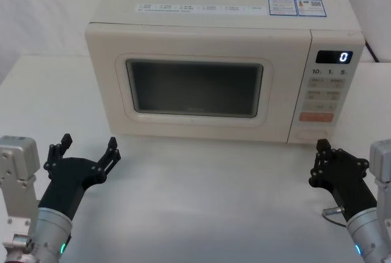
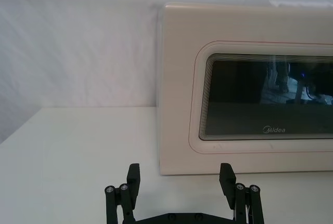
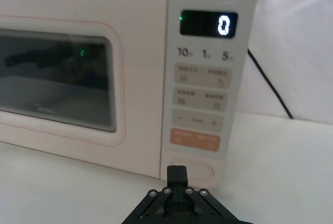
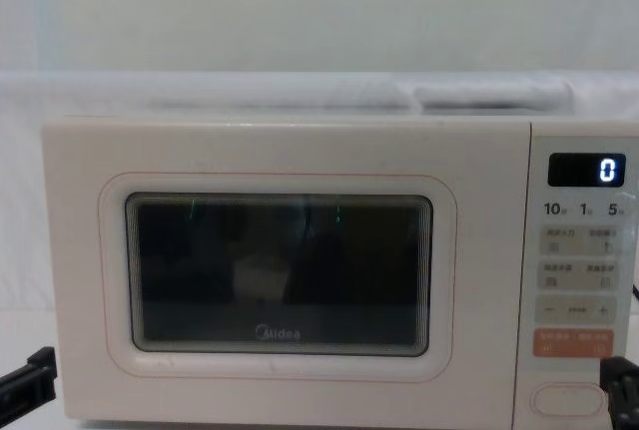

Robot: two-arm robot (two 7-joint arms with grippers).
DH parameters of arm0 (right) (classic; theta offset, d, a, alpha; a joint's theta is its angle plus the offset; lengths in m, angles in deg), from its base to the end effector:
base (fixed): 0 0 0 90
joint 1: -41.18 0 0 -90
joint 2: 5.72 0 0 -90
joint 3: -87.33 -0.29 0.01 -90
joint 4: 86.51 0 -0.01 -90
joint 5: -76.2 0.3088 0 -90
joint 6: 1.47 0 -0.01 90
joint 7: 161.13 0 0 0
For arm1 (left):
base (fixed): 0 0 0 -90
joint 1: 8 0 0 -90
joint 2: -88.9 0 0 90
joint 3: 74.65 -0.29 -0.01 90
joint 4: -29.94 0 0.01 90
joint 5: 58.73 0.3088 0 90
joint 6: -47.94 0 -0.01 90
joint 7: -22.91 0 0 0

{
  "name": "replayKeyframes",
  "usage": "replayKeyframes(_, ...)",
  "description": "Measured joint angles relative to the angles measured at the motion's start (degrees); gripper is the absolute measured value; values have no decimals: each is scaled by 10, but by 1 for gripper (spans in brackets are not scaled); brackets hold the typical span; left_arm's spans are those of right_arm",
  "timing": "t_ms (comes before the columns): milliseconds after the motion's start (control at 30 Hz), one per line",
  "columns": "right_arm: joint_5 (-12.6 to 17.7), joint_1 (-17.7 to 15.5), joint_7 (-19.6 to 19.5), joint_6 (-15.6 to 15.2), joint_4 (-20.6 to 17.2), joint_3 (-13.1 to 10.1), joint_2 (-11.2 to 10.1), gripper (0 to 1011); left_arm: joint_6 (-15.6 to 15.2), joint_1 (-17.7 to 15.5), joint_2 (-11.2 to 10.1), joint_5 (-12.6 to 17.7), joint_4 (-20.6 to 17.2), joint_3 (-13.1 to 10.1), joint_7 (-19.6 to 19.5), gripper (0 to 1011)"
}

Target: Press the button to open the microwave door with one hand; close the microwave door with the other hand.

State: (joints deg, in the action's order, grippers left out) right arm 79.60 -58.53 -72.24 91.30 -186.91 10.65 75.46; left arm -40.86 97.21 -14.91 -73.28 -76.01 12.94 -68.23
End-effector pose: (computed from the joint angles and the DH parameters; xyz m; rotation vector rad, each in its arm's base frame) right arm 0.2698 0.0369 -0.3002 -0.0075 -0.0607 -1.3337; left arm 0.2530 0.0376 -0.2852 -0.0382 0.0140 1.4461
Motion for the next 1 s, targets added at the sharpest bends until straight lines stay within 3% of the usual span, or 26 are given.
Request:
replayKeyframes(400,5,21,7,-18,47,-26,32,0,0,0,0,0,0,0,0,1001)
replayKeyframes(1000,-13,69,37,-21,114,-39,60,0,0,0,0,0,0,0,0,1001)
